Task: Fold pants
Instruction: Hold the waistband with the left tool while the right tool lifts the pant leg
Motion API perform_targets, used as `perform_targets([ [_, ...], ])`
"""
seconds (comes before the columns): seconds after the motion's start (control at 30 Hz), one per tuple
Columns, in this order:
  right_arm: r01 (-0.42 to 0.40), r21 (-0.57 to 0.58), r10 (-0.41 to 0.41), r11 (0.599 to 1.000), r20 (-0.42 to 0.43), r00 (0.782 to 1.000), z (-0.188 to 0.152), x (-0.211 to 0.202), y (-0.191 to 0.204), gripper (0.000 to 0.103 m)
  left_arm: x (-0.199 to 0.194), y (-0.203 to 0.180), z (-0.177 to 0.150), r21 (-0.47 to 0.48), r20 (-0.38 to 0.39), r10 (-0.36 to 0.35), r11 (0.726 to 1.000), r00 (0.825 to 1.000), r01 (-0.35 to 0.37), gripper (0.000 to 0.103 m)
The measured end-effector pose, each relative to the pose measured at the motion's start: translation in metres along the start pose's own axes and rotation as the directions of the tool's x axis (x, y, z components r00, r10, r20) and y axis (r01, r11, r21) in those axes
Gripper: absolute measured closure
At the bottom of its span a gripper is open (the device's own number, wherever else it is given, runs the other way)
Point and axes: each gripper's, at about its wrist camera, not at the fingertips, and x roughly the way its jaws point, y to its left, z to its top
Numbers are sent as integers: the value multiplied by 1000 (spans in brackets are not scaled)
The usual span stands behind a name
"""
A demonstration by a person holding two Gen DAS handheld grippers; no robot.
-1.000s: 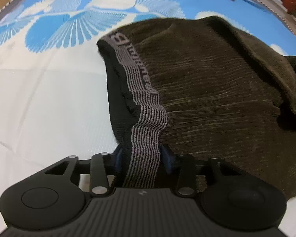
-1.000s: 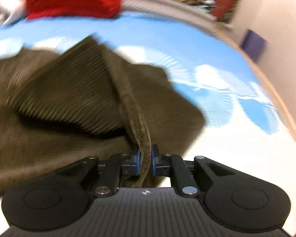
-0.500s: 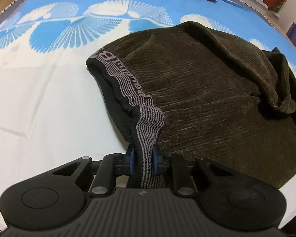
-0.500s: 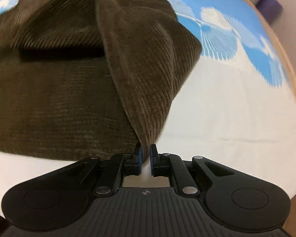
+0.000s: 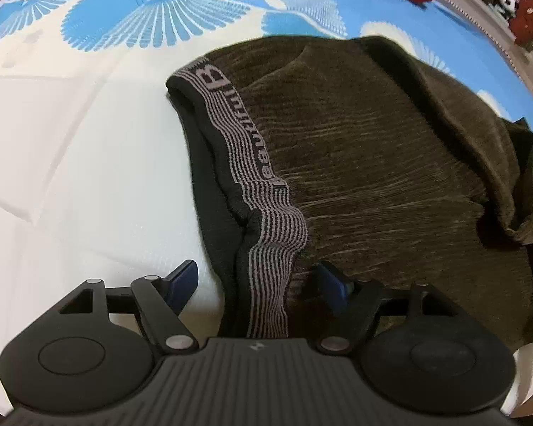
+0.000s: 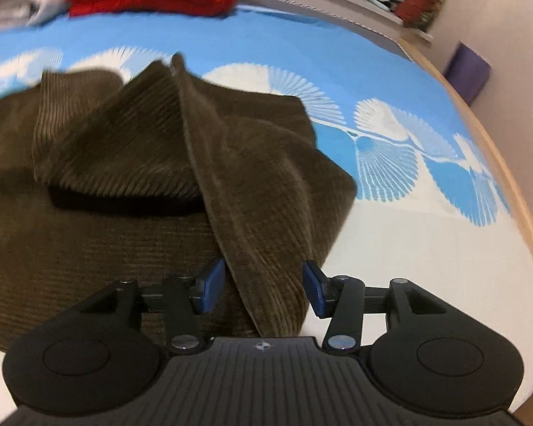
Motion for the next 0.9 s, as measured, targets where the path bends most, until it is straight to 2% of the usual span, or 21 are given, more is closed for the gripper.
perform_targets([
  [0.17,30,-60,-34,998,-66,997,5,25,20,48,10,-9,3,37,-16,28,999,999,-27,26],
  [0.2,41,-66,-47,997,-81,996,6,30,22,48,12,-12,3,61,-15,42,997,999,-41,35],
  [0.3,88,-93,-99,992,-114,989,7,42,27,52,13,-20,-2,148,1,76,986,997,-76,54],
  [0.33,97,-101,-109,990,-121,987,7,46,27,61,11,-22,-4,176,16,82,981,997,-83,59],
  [0.37,108,-103,-121,989,-130,984,6,48,26,77,8,-24,-6,198,35,83,976,996,-88,68],
  [0.43,114,-92,-126,989,-141,982,3,49,20,90,-1,-27,-9,235,85,90,966,992,-107,76],
  [0.53,93,-62,-100,994,-140,985,-1,43,11,93,-14,-32,-17,272,170,142,944,975,-185,80],
  [0.63,6,-27,-10,1000,-169,985,-9,35,4,93,-23,-25,-21,262,220,240,919,945,-294,81],
  [0.7,-178,1,172,984,-253,952,-19,32,5,93,-24,-12,-22,242,228,342,887,911,-394,81],
  [0.73,-231,-25,215,973,-281,935,-24,31,10,93,-24,-6,-22,231,220,371,878,902,-418,81],
  [0.8,-298,-98,256,950,-309,916,-33,25,21,93,-26,7,-23,200,191,388,884,902,-423,75],
  [0.87,-337,-115,295,934,-281,913,-31,16,22,92,-35,15,-22,143,198,368,906,909,-398,72],
  [0.9,-347,-113,311,931,-251,917,-28,10,20,92,-43,17,-23,115,221,359,913,907,-390,63],
])
